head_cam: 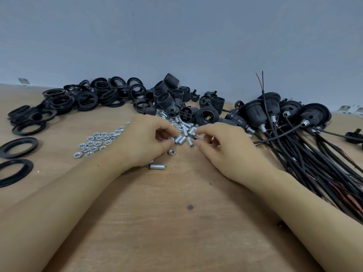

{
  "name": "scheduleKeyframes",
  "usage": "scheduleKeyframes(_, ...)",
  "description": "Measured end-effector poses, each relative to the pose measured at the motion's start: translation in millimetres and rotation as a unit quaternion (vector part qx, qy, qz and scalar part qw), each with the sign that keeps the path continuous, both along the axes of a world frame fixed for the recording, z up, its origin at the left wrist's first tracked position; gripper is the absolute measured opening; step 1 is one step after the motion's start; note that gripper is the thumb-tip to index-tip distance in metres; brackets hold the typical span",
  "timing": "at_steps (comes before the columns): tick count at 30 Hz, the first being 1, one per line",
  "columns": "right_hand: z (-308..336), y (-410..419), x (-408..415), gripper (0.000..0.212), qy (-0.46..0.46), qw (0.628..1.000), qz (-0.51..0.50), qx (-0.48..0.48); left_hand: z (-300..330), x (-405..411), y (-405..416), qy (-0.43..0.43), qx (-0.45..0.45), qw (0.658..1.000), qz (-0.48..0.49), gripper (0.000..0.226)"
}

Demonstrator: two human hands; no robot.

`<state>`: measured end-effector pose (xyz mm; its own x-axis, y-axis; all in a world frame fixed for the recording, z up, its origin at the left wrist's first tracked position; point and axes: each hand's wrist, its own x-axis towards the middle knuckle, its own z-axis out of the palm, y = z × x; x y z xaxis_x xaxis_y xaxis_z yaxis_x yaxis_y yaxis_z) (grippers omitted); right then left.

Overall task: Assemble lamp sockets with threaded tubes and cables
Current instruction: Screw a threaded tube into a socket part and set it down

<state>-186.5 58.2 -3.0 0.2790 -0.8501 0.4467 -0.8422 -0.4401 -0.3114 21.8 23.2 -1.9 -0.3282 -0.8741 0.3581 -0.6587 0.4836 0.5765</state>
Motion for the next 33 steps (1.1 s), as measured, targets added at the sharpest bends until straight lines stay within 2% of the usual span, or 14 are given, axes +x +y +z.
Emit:
scheduleKeyframes(2,-3.7,-0.5,3.8,0.023,0.065,0.997,0.018,0.037,-0.2,-0.1,-0.5,-0.02,-0.008,1.0,-0.003,0.02)
scheduleKeyframes(4,-5.2,-1.7,5.5,0.022,0.084,0.995,0.023,0.056,-0.7,0.1,-0.8,-0.029,-0.019,0.999,-0.007,0.018)
scheduleKeyframes(7,-3.8,-3.9,4.2,0.016,0.031,0.998,0.012,0.06,0.2,0.0,0.5,-0.037,-0.028,0.999,-0.018,0.02)
scheduleKeyframes(10,-3.0,-5.1,2.9,0.006,0.013,0.998,-0.005,0.064,1.7,0.6,1.0,-0.089,-0.041,0.995,-0.031,0.019)
scheduleKeyframes(14,-4.3,-4.8,0.8,0.012,-0.009,0.997,-0.019,0.075,5.1,3.8,-1.8,-0.144,-0.053,0.988,-0.007,0.013)
scheduleKeyframes(19,0.4,-1.6,-1.6,0.015,-0.039,0.997,-0.004,0.061,3.3,11.1,-8.0,-0.163,-0.056,0.985,0.033,0.021)
scheduleKeyframes(26,1.9,3.1,-1.2,0.012,-0.048,0.997,0.007,0.06,2.6,11.5,-7.6,-0.189,-0.05,0.98,0.019,0.019)
scheduleKeyframes(33,-0.7,6.0,0.4,0.013,-0.09,0.993,0.016,0.075,2.1,15.8,-12.0,-0.184,-0.054,0.979,0.069,0.015)
